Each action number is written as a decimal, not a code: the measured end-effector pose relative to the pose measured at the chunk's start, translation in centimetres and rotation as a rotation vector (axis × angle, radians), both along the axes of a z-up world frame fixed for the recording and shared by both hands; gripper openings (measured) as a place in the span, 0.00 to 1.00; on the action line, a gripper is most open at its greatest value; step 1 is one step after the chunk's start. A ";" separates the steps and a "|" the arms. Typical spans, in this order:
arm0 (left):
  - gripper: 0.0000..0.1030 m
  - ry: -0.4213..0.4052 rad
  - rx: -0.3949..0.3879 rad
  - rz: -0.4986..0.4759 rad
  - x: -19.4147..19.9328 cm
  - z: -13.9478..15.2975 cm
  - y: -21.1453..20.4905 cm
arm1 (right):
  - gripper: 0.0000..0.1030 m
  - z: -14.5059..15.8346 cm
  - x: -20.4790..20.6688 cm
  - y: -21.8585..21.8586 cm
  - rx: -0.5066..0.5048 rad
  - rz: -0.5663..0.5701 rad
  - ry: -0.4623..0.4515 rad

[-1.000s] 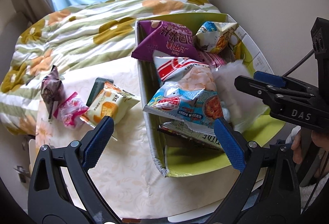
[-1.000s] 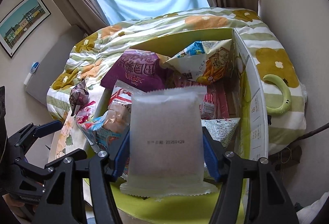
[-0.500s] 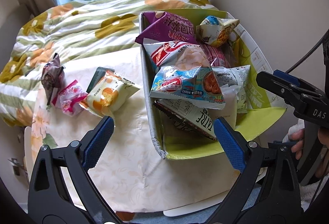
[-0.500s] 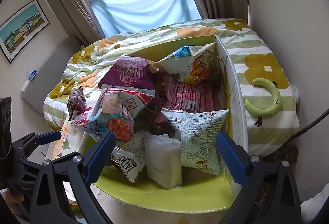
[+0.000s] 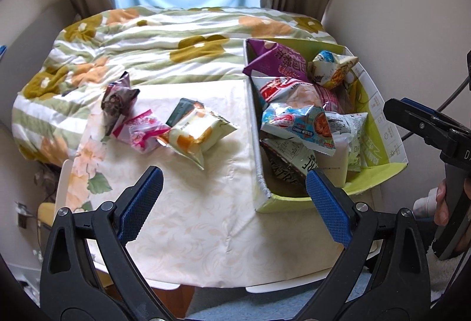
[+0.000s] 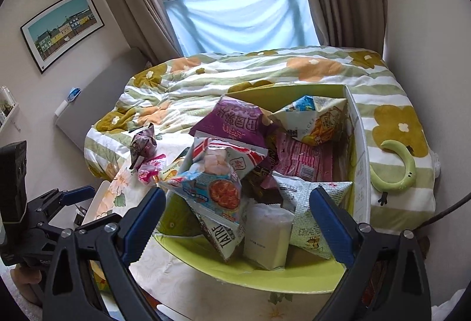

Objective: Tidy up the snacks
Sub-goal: 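Move both tools back toward the remaining snacks on the table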

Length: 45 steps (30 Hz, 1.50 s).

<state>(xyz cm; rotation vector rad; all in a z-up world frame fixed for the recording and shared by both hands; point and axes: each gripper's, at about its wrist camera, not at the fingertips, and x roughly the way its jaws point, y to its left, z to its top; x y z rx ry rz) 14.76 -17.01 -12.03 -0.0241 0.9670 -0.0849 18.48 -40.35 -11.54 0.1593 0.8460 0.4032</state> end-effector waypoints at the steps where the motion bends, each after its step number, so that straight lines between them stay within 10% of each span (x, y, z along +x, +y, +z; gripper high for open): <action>1: 0.94 -0.002 -0.001 0.015 -0.2 0.0 0.7 | 0.95 0.3 0.0 0.5 0.002 0.012 -0.008; 20: 0.94 0.023 -0.052 0.067 5.6 -1.2 18.9 | 0.95 1.4 3.3 15.4 -0.022 0.079 -0.061; 32: 0.94 0.114 0.001 -0.167 16.1 -6.2 26.6 | 0.95 -4.1 8.5 26.8 -0.134 0.098 0.011; 45: 0.94 0.208 0.087 -0.426 23.7 -13.5 24.3 | 0.94 -13.0 10.7 33.0 -0.251 0.180 0.117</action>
